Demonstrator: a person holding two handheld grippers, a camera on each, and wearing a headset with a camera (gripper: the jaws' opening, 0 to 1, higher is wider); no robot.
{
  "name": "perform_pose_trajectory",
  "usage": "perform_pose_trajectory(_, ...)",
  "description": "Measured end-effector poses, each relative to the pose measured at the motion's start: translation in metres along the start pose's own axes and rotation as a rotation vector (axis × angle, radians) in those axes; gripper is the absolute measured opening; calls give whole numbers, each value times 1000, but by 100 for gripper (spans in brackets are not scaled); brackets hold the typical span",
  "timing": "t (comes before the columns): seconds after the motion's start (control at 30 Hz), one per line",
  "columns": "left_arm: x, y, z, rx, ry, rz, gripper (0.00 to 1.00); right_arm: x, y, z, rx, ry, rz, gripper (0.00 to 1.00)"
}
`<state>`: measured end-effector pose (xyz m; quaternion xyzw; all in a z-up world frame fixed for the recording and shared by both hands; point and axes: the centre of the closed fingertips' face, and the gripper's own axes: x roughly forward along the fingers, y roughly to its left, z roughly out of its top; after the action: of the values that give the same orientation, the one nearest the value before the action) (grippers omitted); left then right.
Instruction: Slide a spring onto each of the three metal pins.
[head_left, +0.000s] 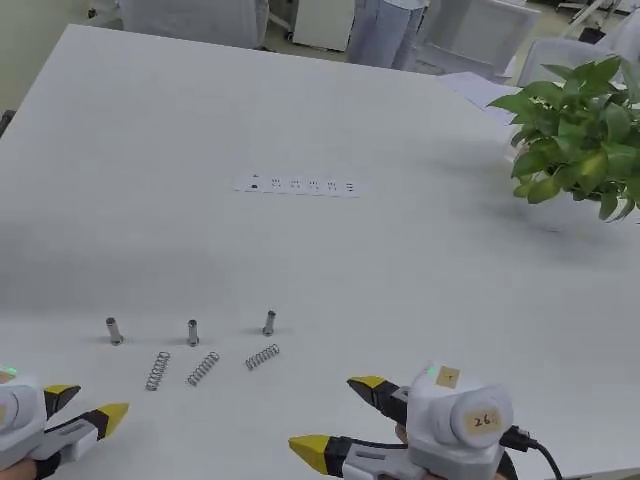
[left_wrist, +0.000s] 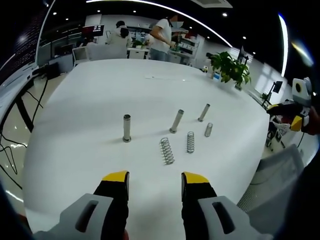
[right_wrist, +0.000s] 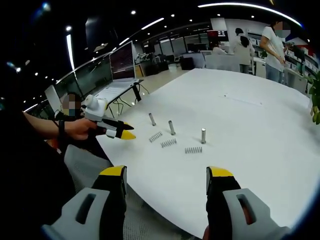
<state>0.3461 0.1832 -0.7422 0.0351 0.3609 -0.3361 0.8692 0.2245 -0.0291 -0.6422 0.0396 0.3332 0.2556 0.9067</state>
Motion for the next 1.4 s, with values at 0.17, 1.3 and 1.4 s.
perform_pose_trajectory(0.17,6,-7,5,3,-6,-12,36,-2,-4,-1,3,1,-7,63)
perform_pose_trajectory(1.3,51,-23,3,43,52,-32,30,-9,-14,-4,36,-2,-40,63)
perform_pose_trajectory(1.4,56,-25,1,44,57,-35,30,-8,-13,-2,29,-1,-37,63)
